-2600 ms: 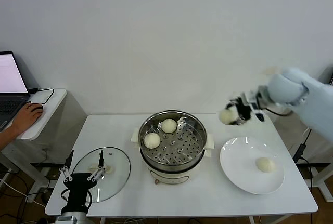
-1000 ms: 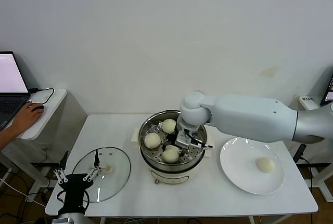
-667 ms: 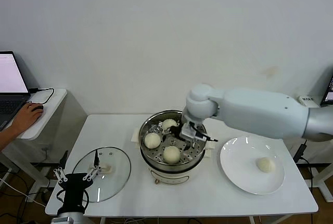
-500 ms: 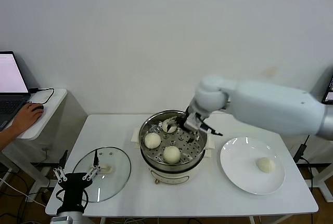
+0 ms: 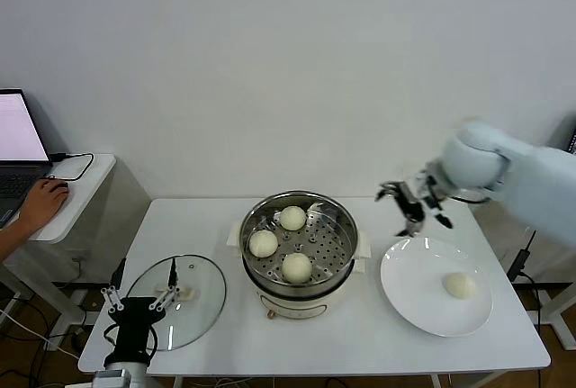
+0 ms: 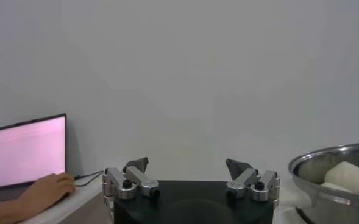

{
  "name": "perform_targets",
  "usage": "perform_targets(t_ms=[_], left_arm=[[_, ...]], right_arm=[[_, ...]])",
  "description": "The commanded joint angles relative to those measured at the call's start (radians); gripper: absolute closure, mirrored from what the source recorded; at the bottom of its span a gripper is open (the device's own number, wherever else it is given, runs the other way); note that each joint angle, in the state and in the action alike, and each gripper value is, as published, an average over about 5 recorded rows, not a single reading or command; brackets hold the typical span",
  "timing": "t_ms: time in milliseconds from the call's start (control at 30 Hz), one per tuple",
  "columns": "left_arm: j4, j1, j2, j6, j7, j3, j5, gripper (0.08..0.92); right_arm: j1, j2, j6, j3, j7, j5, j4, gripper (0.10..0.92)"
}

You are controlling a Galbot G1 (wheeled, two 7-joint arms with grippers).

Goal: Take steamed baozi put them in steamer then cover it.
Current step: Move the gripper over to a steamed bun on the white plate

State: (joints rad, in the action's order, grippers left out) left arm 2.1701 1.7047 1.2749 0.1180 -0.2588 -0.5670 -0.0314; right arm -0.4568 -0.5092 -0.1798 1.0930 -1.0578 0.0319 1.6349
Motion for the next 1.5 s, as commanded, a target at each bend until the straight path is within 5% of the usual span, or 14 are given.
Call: perform_targets(t_ms=[33,500,1500], left_arm=[[-0.015,-0.005,-0.018,-0.003,0.001,0.008,0.0,0.177],[0.006,0.024,-0.007,-0.013,0.002,-0.009,0.009,0.177],[0.011,0.035,0.015,-0.016,0.001,-0.01,0.019,0.177]], right_arm=[[0.394,0.227,-0.007,-0.263,-0.026,-0.142,-0.065,0.203],[0.849,0.116,0.031,-0.664,-0.001,-0.286,-0.245,0.202],[0.826,-0.047,0.049,-0.658,0.035,-0.34,-0.432,0.245]])
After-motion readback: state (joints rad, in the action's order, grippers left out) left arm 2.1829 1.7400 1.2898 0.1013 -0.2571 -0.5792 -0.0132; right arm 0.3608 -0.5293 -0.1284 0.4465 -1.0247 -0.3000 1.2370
